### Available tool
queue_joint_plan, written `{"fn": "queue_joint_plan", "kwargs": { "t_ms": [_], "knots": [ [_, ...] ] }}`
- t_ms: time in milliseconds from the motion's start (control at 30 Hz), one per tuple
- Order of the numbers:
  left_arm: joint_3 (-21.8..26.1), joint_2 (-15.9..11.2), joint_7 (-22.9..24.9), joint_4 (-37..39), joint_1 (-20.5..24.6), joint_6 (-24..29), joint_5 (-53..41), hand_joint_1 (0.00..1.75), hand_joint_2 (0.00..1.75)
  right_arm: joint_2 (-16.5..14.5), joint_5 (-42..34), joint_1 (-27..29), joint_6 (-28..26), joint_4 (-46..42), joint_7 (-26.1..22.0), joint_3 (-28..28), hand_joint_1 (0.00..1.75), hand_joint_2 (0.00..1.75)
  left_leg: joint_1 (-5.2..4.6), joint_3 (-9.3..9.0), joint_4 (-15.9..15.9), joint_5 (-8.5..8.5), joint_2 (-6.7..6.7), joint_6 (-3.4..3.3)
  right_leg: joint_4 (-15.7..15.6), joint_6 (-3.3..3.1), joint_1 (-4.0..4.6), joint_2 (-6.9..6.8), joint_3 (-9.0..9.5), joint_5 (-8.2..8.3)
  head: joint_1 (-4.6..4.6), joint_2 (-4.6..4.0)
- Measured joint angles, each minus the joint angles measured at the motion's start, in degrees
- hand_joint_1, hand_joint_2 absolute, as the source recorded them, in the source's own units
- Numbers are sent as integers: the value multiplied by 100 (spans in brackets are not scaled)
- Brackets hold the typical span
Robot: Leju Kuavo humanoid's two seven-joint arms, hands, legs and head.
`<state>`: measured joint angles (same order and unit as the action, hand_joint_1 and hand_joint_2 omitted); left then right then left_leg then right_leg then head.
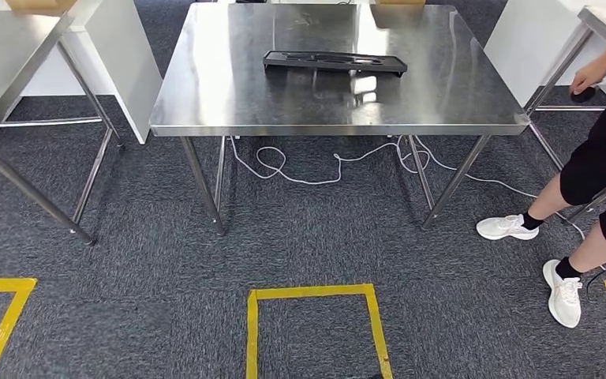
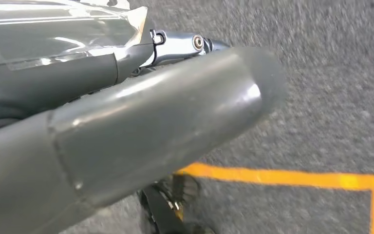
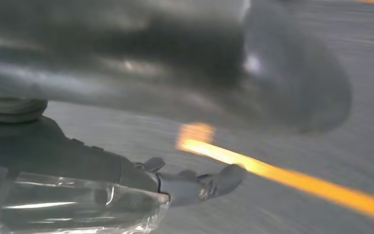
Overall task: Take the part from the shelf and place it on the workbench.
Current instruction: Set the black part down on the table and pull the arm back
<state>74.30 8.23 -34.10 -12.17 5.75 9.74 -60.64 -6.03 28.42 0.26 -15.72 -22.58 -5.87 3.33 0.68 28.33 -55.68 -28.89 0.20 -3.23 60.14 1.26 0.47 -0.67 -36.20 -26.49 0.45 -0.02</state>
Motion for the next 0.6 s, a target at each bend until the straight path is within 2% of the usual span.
{"fn": "queue_joint_plan", "kwargs": {
  "t_ms": [67,100,133,167,200,233,267,300,333,367,433,467,500,567,600],
  "knots": [
    [-5,-5,-33,0,-10,7,-2,0,0,57,212,-20,220,415,795,-245,0,0,-24,173,-5,144,24,-55,645,-50,-42,25,-145,-544,25,0],
    [-7,-10,-41,0,-14,8,-4,0,0,90,273,-33,362,569,1182,-352,0,0,-34,268,-9,220,35,-55,981,-38,-60,28,-173,-708,26,0],
    [-9,-13,-49,0,-14,6,-8,0,0,116,313,-46,485,694,1495,-441,0,0,-38,365,-14,295,47,-48,1210,8,-77,29,-144,-755,29,0],
    [-10,-15,-52,0,-14,3,-11,0,0,145,335,-62,578,787,1717,-507,0,0,-38,466,-20,370,59,-37,1267,80,-91,29,-36,-686,30,0],
    [-11,-16,-53,0,-14,-2,-13,0,0,170,347,-77,636,861,1852,-562,0,0,-35,567,-30,444,68,-19,1132,156,-107,29,160,-556,30,0],
    [-13,-16,-54,0,-11,-6,-15,0,0,194,353,-97,663,916,1905,-606,0,0,-33,649,-47,515,73,6,800,209,-122,29,454,-451,31,0],
    [-13,-16,-55,0,-8,-7,-17,0,0,217,357,-125,680,956,1930,-644,0,0,-37,724,-72,582,75,38,319,226,-119,29,830,-430,36,0],
    [-14,-17,-57,0,-6,-8,-19,0,0,236,360,-155,689,989,1945,-676,0,0,-44,778,-95,649,81,74,-152,206,-106,38,1146,-479,36,0],
    [-14,-21,-60,0,-4,-8,-20,0,0,251,364,-179,695,1022,1950,-703,0,0,-56,810,-111,720,87,104,-505,172,-96,45,1356,-548,38,0],
    [-14,-30,-63,1,-5,-8,-21,0,0,255,368,-196,703,1054,1954,-728,0,0,-65,840,-124,783,91,123,-686,137,-86,53,1440,-601,38,1],
    [-14,-51,-67,2,-11,-6,-21,0,0,255,346,-211,714,1117,2036,-766,0,0,-45,902,-180,831,82,153,-635,75,-141,39,1322,-564,19,1],
    [-14,-62,-67,2,-18,-5,-20,0,0,251,302,-219,723,1140,2119,-776,0,0,-25,947,-269,725,68,175,-594,28,-159,22,1269,-530,7,1],
    [-14,-66,-67,3,-26,-4,-20,0,0,247,217,-221,735,1156,2215,-773,0,0,-6,1001,-449,491,54,205,-572,-36,-170,-4,1212,-484,-8,0],
    [-14,-69,-67,5,-42,-5,-21,0,0,238,25,-218,758,1170,2266,-717,0,0,14,1108,-1066,-155,32,259,-552,-140,-137,-42,1079,-366,-18,0],
    [-14,-68,-66,7,-48,-7,-32,0,0,232,-43,-216,764,1171,2210,-676,0,0,22,1137,-1416,-387,27,278,-540,-167,-119,-54,991,-298,-21,0]
  ]
}}
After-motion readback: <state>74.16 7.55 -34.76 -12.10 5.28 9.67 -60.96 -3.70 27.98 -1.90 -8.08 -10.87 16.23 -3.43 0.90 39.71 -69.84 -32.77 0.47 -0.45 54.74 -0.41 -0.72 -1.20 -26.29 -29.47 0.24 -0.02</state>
